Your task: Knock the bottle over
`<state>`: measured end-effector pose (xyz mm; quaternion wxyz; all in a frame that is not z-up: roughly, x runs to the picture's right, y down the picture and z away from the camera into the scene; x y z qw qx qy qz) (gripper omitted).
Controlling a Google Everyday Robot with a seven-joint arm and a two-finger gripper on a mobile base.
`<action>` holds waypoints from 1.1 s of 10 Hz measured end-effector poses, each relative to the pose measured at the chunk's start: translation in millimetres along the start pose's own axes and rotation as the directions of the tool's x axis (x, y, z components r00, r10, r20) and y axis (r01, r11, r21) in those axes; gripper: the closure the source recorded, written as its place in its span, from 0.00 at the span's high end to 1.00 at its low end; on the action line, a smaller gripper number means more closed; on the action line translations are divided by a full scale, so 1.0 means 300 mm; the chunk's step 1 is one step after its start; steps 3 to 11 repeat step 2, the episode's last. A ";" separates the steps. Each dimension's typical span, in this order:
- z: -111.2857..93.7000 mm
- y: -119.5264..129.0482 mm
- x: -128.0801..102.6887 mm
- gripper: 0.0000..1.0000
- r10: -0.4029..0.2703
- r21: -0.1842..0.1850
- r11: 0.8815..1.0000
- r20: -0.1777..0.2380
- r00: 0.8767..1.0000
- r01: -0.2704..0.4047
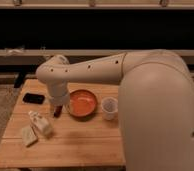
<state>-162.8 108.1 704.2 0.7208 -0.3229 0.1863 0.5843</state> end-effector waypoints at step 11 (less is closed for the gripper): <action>-0.003 0.006 -0.002 0.65 -0.007 -0.013 1.000 0.011 1.000 0.007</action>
